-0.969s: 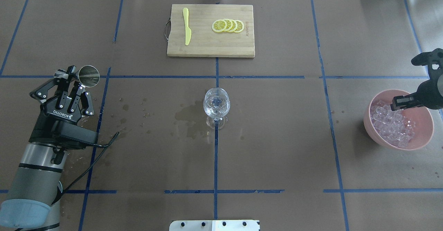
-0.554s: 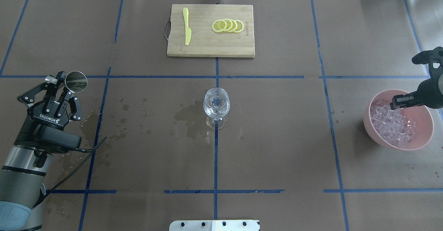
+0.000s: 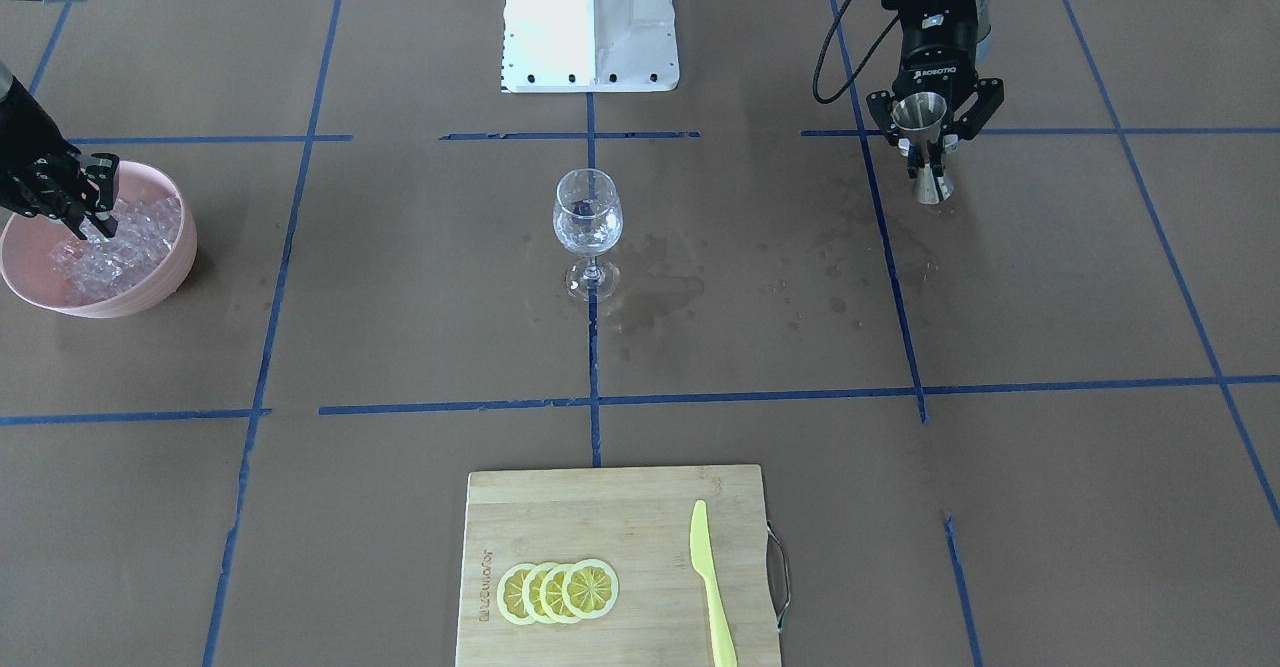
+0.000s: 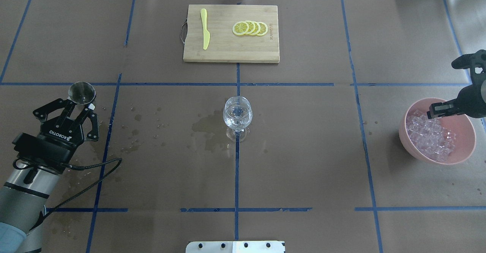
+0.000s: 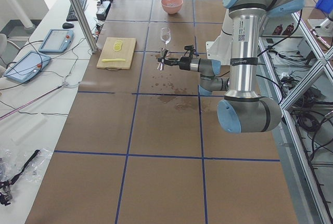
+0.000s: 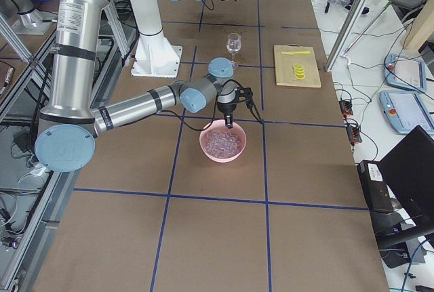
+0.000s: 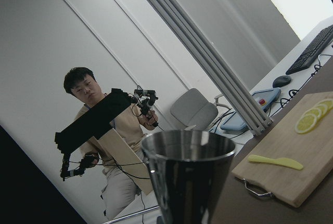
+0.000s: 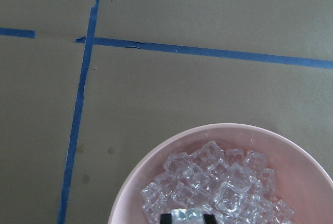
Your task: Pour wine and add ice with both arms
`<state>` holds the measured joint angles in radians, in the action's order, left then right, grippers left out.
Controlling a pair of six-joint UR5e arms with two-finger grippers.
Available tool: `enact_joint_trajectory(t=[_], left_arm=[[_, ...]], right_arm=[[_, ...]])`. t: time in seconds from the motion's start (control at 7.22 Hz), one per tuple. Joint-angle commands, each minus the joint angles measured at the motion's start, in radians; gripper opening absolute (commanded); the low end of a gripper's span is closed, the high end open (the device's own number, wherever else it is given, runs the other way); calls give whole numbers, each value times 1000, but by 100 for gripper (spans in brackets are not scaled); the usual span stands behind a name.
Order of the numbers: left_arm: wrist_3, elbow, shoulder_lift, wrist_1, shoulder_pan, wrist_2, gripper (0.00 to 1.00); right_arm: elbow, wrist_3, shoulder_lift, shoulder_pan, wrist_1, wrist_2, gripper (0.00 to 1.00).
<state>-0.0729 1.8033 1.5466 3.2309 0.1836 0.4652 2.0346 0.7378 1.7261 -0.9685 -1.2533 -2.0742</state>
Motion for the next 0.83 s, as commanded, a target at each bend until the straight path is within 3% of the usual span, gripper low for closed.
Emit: enact_joint_trajectory(t=[0.0, 0.69], left_arm=[[-259, -6, 1, 1, -16, 15, 0], [-646, -7, 6, 13, -133, 10, 0]], right_arm=[[10, 0, 0, 1, 0, 2, 0], [9, 0, 0, -1, -2, 2, 0]])
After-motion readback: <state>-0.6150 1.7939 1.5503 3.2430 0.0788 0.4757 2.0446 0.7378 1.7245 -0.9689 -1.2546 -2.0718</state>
